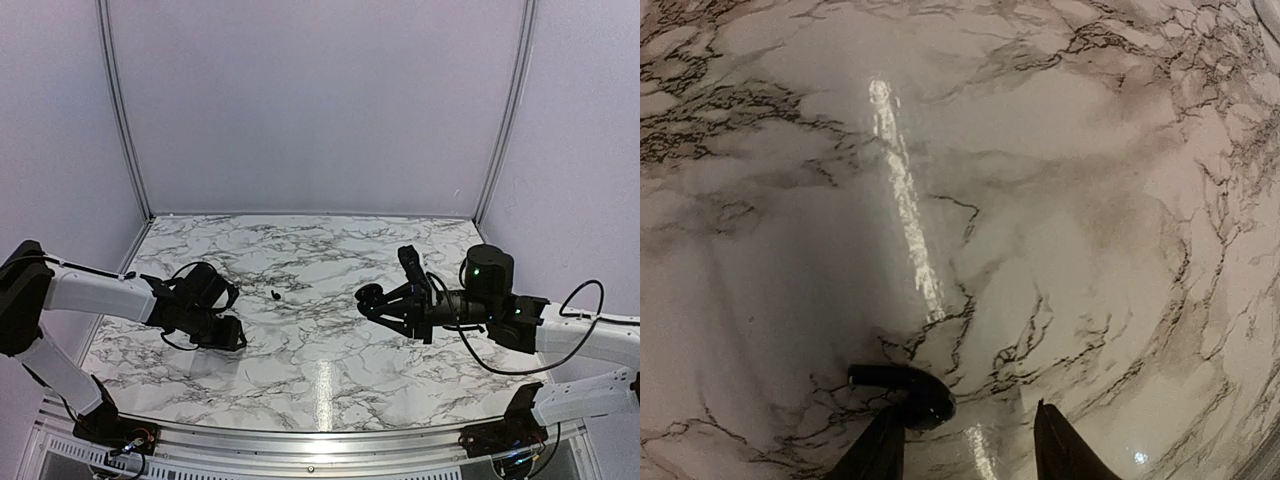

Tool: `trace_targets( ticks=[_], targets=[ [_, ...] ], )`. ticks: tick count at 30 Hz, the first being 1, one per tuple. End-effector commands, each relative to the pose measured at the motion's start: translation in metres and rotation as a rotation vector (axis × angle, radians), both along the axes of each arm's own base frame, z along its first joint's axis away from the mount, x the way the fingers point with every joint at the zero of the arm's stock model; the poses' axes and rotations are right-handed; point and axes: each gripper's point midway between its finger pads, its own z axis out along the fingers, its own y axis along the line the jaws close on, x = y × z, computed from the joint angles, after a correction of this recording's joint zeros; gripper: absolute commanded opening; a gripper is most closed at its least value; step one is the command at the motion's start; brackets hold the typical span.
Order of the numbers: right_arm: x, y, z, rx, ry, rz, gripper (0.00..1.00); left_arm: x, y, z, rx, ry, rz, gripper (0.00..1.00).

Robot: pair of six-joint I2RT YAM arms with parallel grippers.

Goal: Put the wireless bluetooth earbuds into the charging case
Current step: Adjust the left earbud at the center of the board.

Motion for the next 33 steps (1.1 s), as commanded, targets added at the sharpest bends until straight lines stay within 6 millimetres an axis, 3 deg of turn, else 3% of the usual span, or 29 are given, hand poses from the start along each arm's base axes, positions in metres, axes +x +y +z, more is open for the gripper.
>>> trace_targets(
  ticks=[1,9,13,20,23,27,33],
  targets=[
    [-0.001,0.000,0.005,0.019,-0.017,0.013,0.00,0.004,-0.016,-0.003,-0.039,0.011,-0.017,0.46],
    [-0.001,0.000,0.002,0.016,-0.013,0.015,0.00,0.020,-0.050,0.016,-0.118,-0.028,-0.074,0.46],
    [-0.002,0.000,0.003,0.019,-0.015,0.018,0.00,0.025,-0.055,0.034,-0.136,-0.079,-0.116,0.46],
    [-0.006,-0.001,0.005,0.026,-0.025,0.032,0.00,0.026,-0.027,0.051,0.136,-0.126,-0.328,0.47],
    [-0.012,0.000,0.007,0.039,-0.025,0.044,0.00,0.016,-0.027,0.057,0.150,-0.120,-0.446,0.48],
    [-0.020,0.002,0.010,0.057,-0.030,0.074,0.00,0.006,-0.022,0.046,0.205,-0.078,-0.565,0.47],
    [-0.027,0.009,0.005,0.031,-0.023,0.112,0.00,0.009,-0.014,0.029,0.300,-0.061,-0.664,0.45]
  ],
)
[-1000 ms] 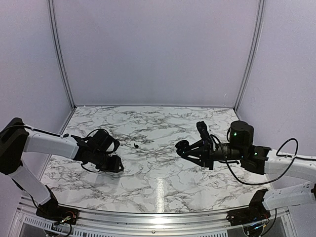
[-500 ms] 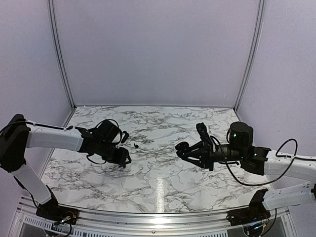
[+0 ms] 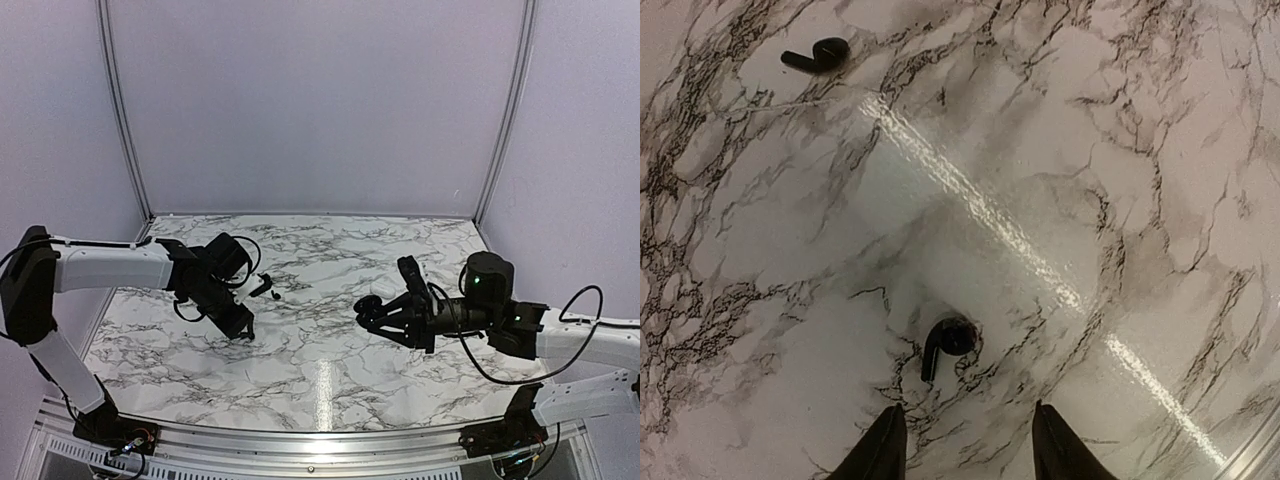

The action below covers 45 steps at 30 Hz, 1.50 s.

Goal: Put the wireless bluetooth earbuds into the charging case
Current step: Adjust the left earbud at the center of the board, then pick up the left earbud from the center of the board.

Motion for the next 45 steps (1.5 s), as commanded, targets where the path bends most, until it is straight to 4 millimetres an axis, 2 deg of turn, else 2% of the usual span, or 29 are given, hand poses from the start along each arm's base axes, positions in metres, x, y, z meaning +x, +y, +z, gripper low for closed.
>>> trace_targets(
  ticks=[1,6,9,23,28,35,41,45],
  targets=[
    [-0.008,0.007,0.009,0.016,-0.032,0.044,0.00,-0.010,0.009,-0.015,0.106,0.049,-0.153,0.44],
    [-0.010,0.008,0.008,0.014,-0.035,0.050,0.00,-0.005,0.003,-0.015,0.123,0.052,-0.239,0.43],
    [-0.010,0.009,0.009,0.016,-0.038,0.055,0.00,-0.005,0.003,-0.024,0.144,0.081,-0.269,0.42],
    [-0.011,0.009,0.008,0.014,-0.036,0.057,0.00,0.010,-0.005,-0.041,0.188,0.115,-0.299,0.31],
    [-0.009,0.010,0.007,0.010,-0.035,0.056,0.00,0.008,0.004,-0.052,0.232,0.136,-0.296,0.26],
    [-0.008,0.009,0.007,0.007,-0.034,0.054,0.00,0.005,0.009,-0.058,0.254,0.150,-0.283,0.24],
    [-0.007,0.010,0.006,0.004,-0.036,0.049,0.00,0.005,0.006,-0.057,0.237,0.156,-0.271,0.14],
    [-0.006,0.010,0.005,0.007,-0.038,0.045,0.00,0.010,0.002,-0.046,0.202,0.117,-0.241,0.07]
  ],
)
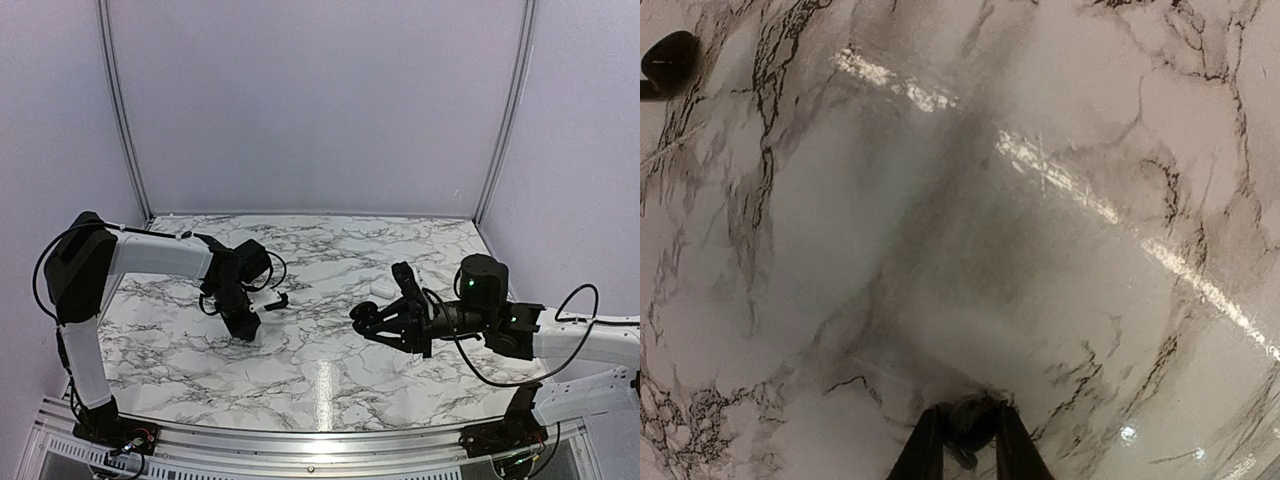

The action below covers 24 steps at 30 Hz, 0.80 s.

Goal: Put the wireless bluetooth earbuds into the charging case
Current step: Pick up the left earbud from the center of the board, then insert the left earbud into the left side groove of the charging case.

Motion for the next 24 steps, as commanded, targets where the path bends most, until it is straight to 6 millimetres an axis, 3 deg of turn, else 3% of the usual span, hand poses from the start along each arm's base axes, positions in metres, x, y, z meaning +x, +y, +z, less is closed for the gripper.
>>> trace_targets(
  ticks=[1,7,10,14,19,24],
  targets=[
    [0.002,0.004,0.014,0.034,-0.039,0.003,0.00,-0.001,0.003,0.007,-0.015,-0.004,0.040,0.06],
    [0.003,0.006,0.014,0.041,-0.077,-0.006,0.00,0.006,-0.008,0.030,-0.124,-0.079,0.083,0.00],
    [0.001,0.009,0.015,0.050,-0.111,-0.005,0.00,0.013,-0.018,0.056,-0.221,-0.148,0.097,0.00],
    [-0.006,0.012,0.022,0.075,-0.220,0.012,0.00,0.012,-0.038,0.110,-0.409,-0.286,0.068,0.00],
    [-0.010,0.014,0.038,0.128,-0.365,-0.006,0.00,-0.017,-0.062,0.196,-0.682,-0.487,-0.041,0.00],
    [-0.006,0.017,0.052,0.186,-0.475,-0.049,0.00,-0.050,-0.074,0.259,-0.902,-0.601,-0.091,0.00]
  ],
)
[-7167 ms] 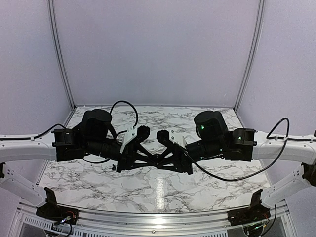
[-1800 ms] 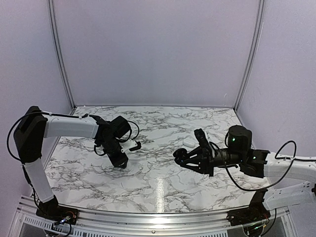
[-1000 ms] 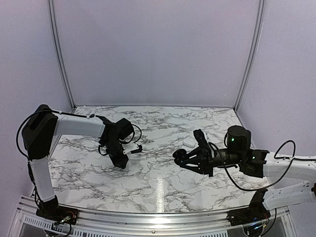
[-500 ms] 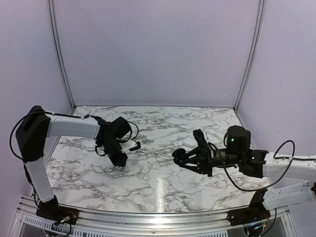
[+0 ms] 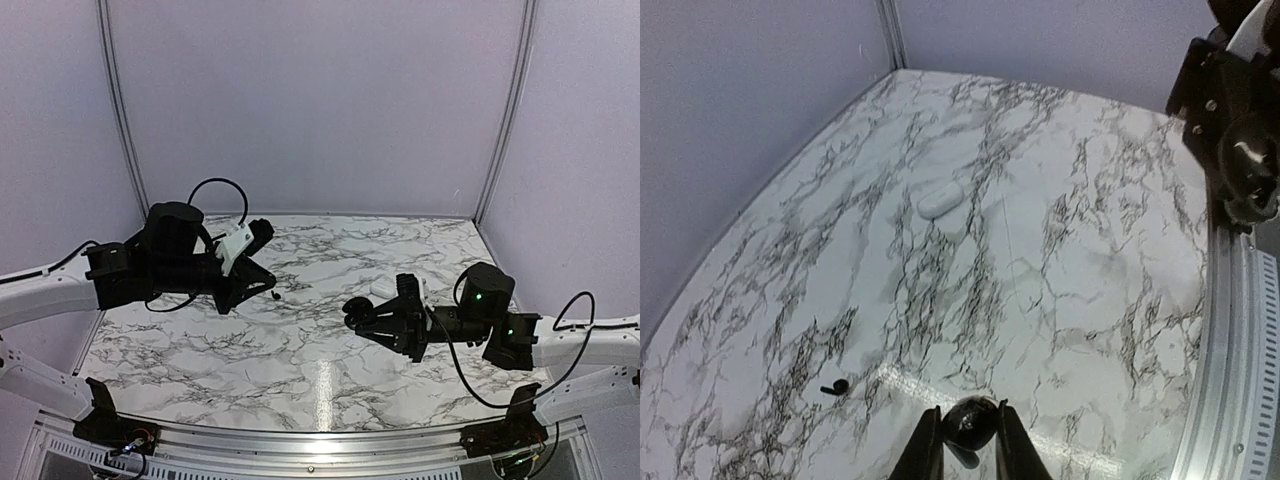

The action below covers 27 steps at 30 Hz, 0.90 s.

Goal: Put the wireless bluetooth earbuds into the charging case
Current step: Insert the left earbud into the left side groove of the charging case.

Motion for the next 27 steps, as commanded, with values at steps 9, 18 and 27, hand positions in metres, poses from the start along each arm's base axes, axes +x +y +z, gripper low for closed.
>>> trace_targets(
  ticks=[9,18,27],
  targets=[
    [0.000,0.016,0.050,0.144,-0.390,-0.055,0.00,-0.084,-0.029,0.108,-0.433,-0.268,-0.234,0.00],
    [0.002,0.020,0.062,0.210,-0.437,-0.091,0.00,-0.129,-0.058,0.116,-0.526,-0.308,-0.357,0.00],
    [0.003,0.026,0.068,0.244,-0.399,-0.078,0.00,-0.128,-0.067,0.129,-0.597,-0.349,-0.317,0.00]
  ],
)
